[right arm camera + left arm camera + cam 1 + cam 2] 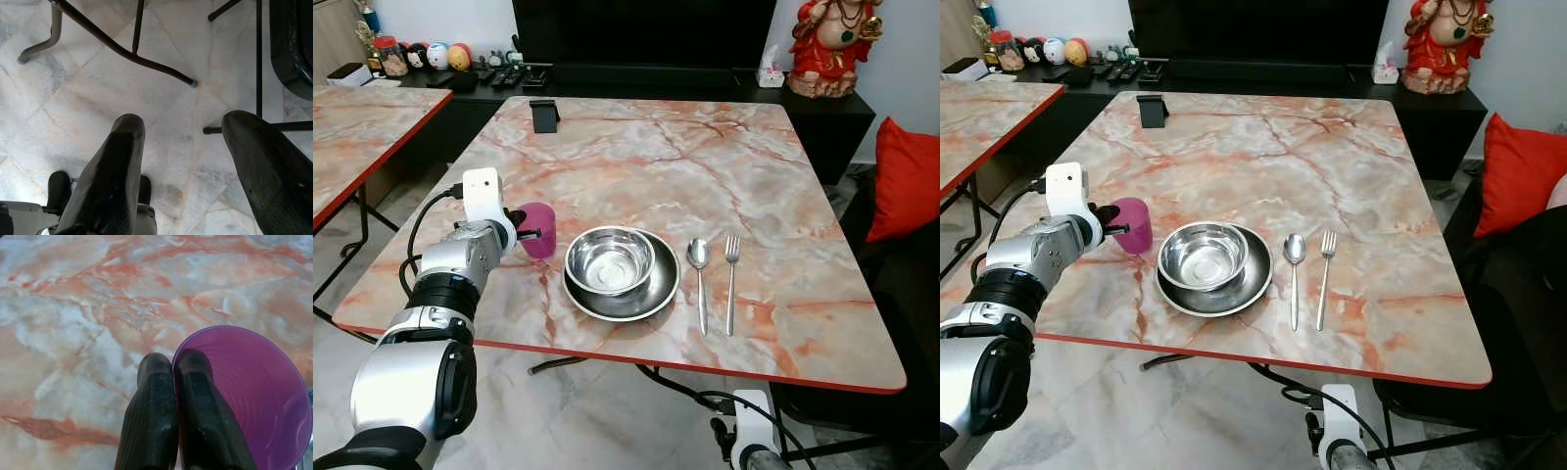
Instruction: Setting the table
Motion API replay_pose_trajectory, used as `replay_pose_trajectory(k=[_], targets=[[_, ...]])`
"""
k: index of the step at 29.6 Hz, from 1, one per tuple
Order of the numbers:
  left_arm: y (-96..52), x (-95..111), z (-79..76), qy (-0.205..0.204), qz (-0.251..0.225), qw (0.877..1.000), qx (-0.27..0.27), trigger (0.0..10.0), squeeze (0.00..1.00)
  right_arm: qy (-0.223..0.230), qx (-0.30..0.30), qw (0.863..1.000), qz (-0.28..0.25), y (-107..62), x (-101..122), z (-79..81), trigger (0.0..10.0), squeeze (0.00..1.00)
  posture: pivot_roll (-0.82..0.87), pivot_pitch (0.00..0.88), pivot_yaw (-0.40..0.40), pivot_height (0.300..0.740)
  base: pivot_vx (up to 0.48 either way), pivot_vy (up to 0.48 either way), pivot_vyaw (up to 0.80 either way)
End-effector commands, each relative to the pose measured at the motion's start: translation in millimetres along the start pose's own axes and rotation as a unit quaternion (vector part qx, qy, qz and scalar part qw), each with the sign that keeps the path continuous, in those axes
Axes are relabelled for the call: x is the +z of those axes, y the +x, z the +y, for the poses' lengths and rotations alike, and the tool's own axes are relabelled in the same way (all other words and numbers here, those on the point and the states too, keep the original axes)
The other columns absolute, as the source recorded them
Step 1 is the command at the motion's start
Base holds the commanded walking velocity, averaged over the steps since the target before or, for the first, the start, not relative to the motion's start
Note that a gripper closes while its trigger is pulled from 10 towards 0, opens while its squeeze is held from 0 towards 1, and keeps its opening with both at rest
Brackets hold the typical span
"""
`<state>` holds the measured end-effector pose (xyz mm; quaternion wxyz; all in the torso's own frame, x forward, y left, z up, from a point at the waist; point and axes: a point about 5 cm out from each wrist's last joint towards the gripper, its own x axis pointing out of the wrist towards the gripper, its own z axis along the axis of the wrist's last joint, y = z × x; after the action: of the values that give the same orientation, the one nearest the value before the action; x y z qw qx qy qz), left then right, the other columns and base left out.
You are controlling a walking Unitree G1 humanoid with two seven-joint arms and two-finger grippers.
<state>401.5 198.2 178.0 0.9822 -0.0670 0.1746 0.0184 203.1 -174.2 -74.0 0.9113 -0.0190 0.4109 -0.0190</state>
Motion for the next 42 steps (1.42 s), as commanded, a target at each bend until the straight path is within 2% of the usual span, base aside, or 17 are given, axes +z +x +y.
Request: replay_pose_trajectory(k=[1, 11, 12, 13, 14, 20, 21, 22, 23, 33, 34, 35, 42], targets=[[0.9, -2.4, -2.5, -0.006, 0.011, 1.000, -0.003, 10.0, 0.00, 0.002, -0.001, 1.000, 0.005, -0.1, -1.3, -0.5, 10.0, 0.00, -0.03, 0.000, -0.001, 0.740, 0.000, 0.000, 0.00], [1.0, -3.9, -3.5, -0.008, 0.015, 1.000, -0.006, 10.0, 0.00, 0.004, -0.003, 1.000, 0.006, -0.3, -2.0, -0.2, 10.0, 0.00, -0.03, 0.000, 0.004, 0.740, 0.000, 0.000, 0.00], [1.1, -4.0, -3.4, -0.006, 0.015, 1.000, -0.006, 10.0, 0.16, 0.004, -0.003, 1.000, 0.006, -0.3, -2.0, -0.1, 10.0, 0.00, -0.03, 0.000, 0.003, 0.740, 0.000, 0.000, 0.00], [1.1, -4.2, -3.5, -0.005, 0.016, 1.000, -0.006, 10.0, 0.16, 0.004, -0.003, 1.000, 0.006, -0.3, -2.0, 0.0, 10.0, 0.00, -0.03, 0.000, 0.004, 0.740, 0.000, 0.000, 0.00], [1.2, -4.6, -3.7, -0.005, 0.016, 1.000, -0.006, 10.0, 0.46, 0.005, -0.003, 1.000, 0.005, -0.2, -1.9, 0.2, 10.0, 0.00, -0.03, 0.000, 0.004, 0.740, 0.000, 0.000, 0.00], [1.3, -5.7, -4.2, -0.005, 0.017, 1.000, -0.007, 10.0, 0.45, 0.005, -0.003, 1.000, 0.005, -0.2, -1.8, 0.3, 10.0, 0.00, -0.03, 0.000, 0.004, 0.740, 0.000, 0.000, 0.00], [1.3, -5.6, -4.2, -0.004, 0.017, 1.000, -0.007, 10.0, 0.61, 0.005, -0.003, 1.000, 0.005, -0.2, -1.8, 0.2, 10.0, 0.00, -0.03, 0.000, 0.004, 0.740, 0.000, 0.000, 0.00], [1.3, -5.5, -4.2, -0.004, 0.017, 1.000, -0.008, 10.0, 0.61, 0.005, -0.003, 1.000, 0.005, -0.2, -1.8, 0.3, 10.0, 0.00, -0.03, 0.000, 0.004, 0.740, 0.000, 0.000, 0.00], [1.3, -5.4, -4.2, -0.003, 0.017, 1.000, -0.008, 10.0, 1.00, 0.005, -0.003, 1.000, 0.005, -0.2, -1.8, 0.3, 10.0, 0.00, -0.03, 0.000, 0.004, 0.740, 0.000, 0.000, 0.00], [1.3, -5.1, -4.8, -0.001, 0.013, 1.000, -0.009, 10.0, 1.00, 0.004, -0.003, 1.000, 0.005, -0.2, -1.7, -0.1, 10.0, 0.00, -0.03, 0.000, 0.003, 0.740, 0.000, 0.000, 0.00], [1.2, -4.8, -4.9, 0.001, 0.012, 1.000, -0.009, 10.0, 0.58, 0.004, -0.003, 1.000, 0.005, -0.2, -1.6, -0.1, 10.0, 0.00, -0.03, 0.000, 0.003, 0.740, 0.000, 0.000, 0.00], [1.1, -4.2, -5.0, 0.001, 0.010, 1.000, -0.010, 10.0, 0.00, 0.004, -0.003, 1.000, 0.005, -0.1, -1.5, -0.1, 10.0, 0.00, -0.03, 0.000, 0.002, 0.740, 0.000, 0.000, 0.00], [0.0, 1.4, -5.7, 0.008, -0.004, 1.000, -0.012, 10.0, 0.00, 0.003, -0.001, 1.000, 0.005, -0.1, -1.2, -0.1, 10.0, 0.00, -0.02, 0.000, -0.001, 0.740, 0.000, 0.000, 0.00]])
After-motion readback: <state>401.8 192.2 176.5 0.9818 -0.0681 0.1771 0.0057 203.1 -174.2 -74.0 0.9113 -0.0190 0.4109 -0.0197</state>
